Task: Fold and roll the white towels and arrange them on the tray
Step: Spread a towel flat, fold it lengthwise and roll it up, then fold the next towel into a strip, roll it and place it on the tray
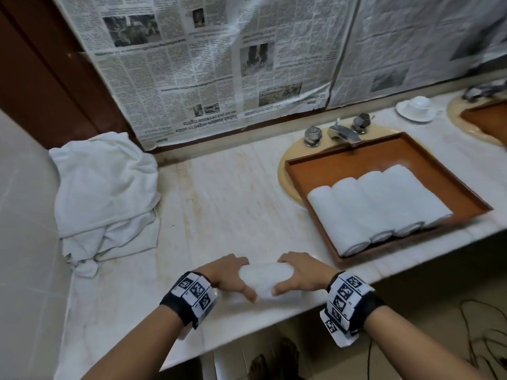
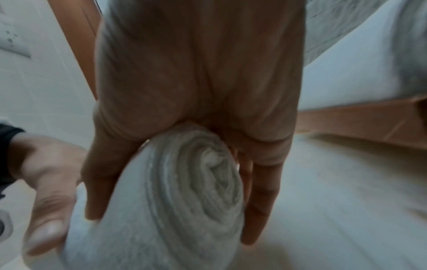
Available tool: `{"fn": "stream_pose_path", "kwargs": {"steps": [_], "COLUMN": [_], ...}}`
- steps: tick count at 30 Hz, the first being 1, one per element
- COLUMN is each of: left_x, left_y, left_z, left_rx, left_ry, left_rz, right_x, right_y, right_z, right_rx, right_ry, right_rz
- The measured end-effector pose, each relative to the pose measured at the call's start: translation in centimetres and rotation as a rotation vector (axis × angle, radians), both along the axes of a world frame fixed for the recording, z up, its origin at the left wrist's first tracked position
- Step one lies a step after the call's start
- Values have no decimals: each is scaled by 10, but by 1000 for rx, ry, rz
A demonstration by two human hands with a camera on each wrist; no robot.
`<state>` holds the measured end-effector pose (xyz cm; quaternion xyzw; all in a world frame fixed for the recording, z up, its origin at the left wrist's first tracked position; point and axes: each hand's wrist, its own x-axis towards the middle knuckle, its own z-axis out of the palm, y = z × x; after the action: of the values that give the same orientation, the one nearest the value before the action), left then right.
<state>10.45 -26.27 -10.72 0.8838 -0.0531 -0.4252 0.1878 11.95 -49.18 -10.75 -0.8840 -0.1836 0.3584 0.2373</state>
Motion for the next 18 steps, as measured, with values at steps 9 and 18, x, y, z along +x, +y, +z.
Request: {"fn": "stream_pose_path", "kwargs": {"steps": [9,18], "left_x": [37,105], "left_y": [-26,-133], "left_z": [63,109], "left_rx": [-293,-473], "left_ry": [-215,-339], "left_rz": [16,-114], "right_x": [-19,-6], "right_y": [-67,-167], "right_z": [53,81], "right_rx": [250,373], "right_ry": [-130,-278], "right_rz": [-311,-579]}}
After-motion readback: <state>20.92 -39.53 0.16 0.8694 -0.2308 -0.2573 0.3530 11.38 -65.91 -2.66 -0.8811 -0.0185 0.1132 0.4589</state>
